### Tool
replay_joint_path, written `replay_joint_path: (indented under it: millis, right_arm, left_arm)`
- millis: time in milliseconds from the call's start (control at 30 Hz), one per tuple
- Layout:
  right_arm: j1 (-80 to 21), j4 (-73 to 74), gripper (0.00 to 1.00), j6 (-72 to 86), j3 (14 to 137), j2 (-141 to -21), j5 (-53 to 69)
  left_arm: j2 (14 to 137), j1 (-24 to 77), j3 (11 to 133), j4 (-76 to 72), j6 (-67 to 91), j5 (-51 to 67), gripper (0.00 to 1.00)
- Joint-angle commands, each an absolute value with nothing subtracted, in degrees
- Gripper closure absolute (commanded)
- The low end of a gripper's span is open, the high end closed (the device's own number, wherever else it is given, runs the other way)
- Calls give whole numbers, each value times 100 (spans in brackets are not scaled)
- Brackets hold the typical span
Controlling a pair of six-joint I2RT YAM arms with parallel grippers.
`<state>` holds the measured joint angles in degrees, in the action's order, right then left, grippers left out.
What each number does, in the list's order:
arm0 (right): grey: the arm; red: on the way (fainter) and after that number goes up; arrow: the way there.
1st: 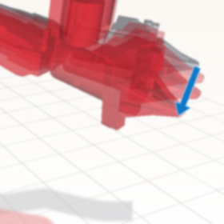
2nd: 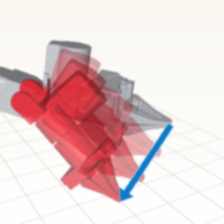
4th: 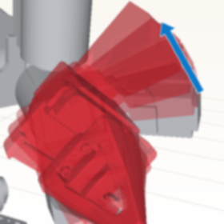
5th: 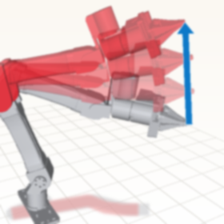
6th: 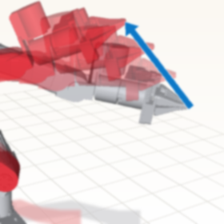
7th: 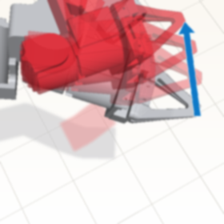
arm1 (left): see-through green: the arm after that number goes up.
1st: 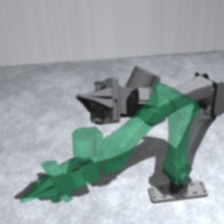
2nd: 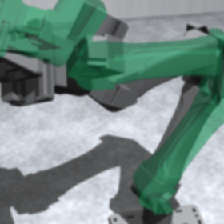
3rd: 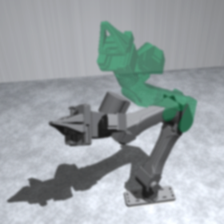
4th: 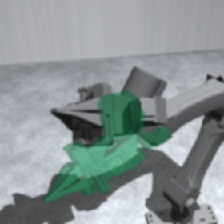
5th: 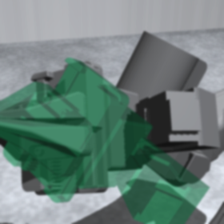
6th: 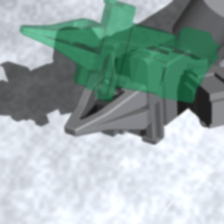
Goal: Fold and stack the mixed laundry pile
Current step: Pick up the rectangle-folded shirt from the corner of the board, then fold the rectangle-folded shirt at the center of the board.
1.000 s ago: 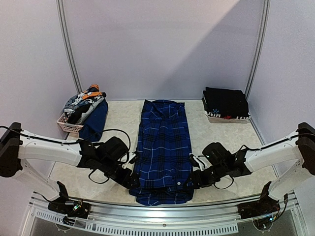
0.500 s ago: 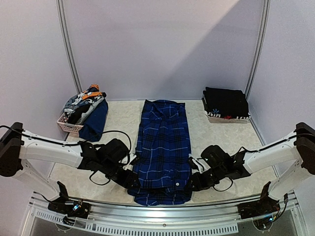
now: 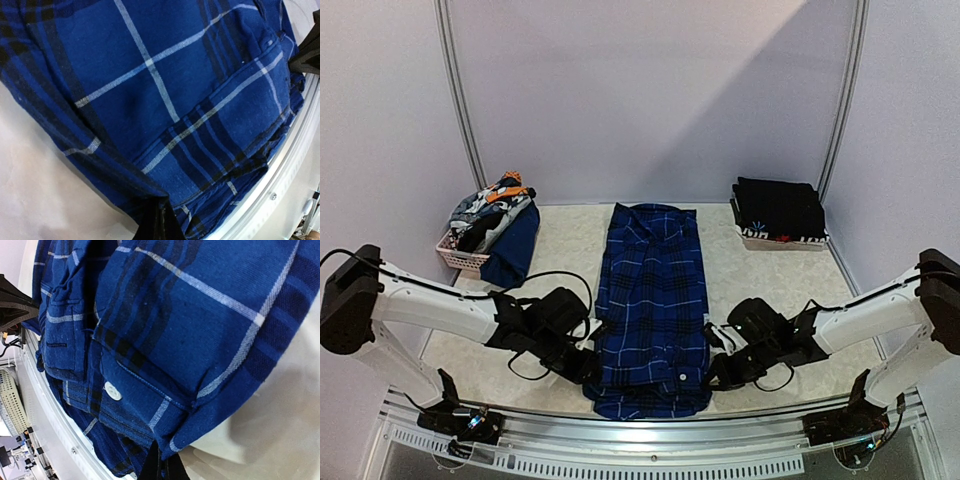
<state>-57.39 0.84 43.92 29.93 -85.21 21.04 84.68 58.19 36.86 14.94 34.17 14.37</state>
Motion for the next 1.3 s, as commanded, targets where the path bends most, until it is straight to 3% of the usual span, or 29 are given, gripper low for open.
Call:
replay_joint_path:
  millis: [0, 633, 1267]
  right_arm:
    - [-5808, 862, 100, 4134, 3176, -8272, 1859]
    - [-5809, 2177, 100, 3602, 4121, -7717, 735]
    - [-5546, 2490, 100, 3348, 5289, -8179, -861]
  left_arm:
    - [8487, 5958, 3853, 1360, 3491, 1535, 100]
    - [8053, 5936, 4570, 1768, 3417, 1036, 100]
    - [8126, 5220, 5224, 1672, 3306, 201, 100]
